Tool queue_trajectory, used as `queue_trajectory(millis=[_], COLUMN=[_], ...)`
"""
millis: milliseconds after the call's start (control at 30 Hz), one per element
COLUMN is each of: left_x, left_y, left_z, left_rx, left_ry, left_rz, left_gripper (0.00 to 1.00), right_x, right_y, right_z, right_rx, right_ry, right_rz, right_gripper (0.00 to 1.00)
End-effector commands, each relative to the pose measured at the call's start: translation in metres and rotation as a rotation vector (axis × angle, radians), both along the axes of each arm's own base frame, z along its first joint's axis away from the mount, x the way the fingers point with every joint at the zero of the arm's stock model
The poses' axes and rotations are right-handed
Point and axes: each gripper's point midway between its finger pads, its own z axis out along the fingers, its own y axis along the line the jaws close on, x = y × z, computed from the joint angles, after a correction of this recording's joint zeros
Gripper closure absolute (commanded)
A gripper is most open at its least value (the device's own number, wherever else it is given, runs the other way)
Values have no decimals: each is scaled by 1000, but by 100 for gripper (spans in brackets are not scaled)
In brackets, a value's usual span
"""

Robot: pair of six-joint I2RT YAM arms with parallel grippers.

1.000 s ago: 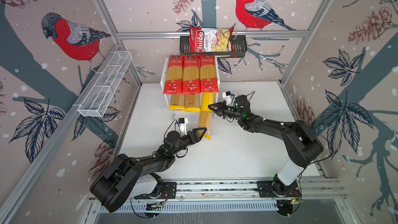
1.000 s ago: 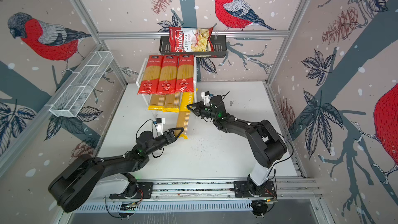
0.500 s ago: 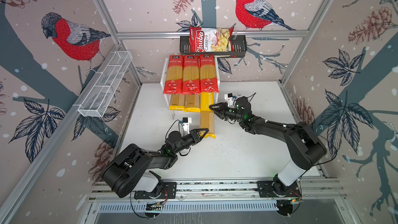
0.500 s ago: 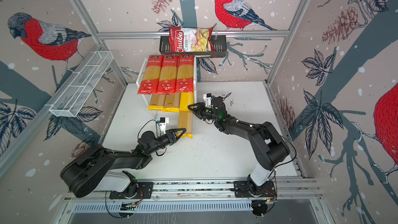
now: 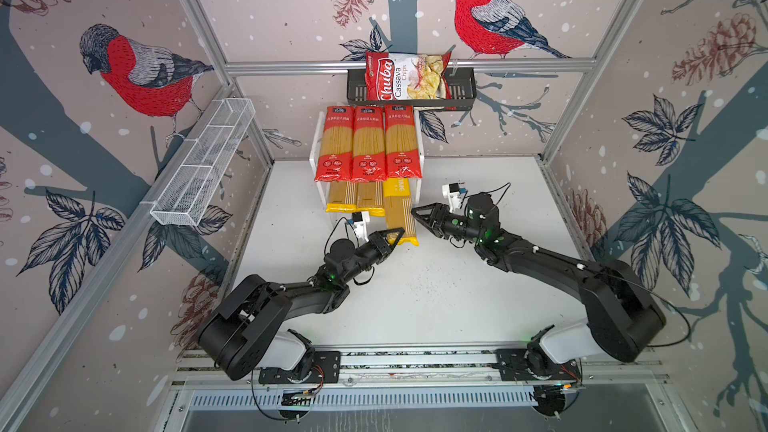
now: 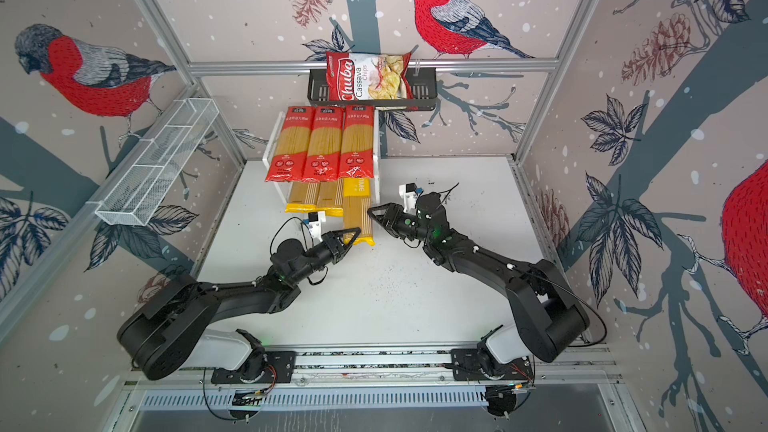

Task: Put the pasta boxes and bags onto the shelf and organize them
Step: 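Push the pack's near end fully under the shelf with the left gripper while right withdraws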

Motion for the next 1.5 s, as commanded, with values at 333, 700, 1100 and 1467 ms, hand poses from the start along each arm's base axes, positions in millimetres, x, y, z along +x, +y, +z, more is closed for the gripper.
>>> queue_trajectory(millis=[333, 700, 1100, 1467], left_x=[40, -6, 40, 44], left_y=[-5, -20, -11, -15], left_z=[39, 13, 24, 9], left_rx=[-22, -60, -23, -20], left_ry=[-83, -50, -95, -57], left_rz=[-7, -49, 19, -2], left_gripper=[46, 46, 72, 72], right_x=[-18, -13, -14, -12], right_y=[-35, -40, -50, -50], right_z=[-37, -36, -37, -43], right_rx=[-90, -99, -132, -143], right_ry=[25, 12, 7, 17], right_rz=[-74, -96, -126, -123], right_gripper=[49, 49, 49, 49])
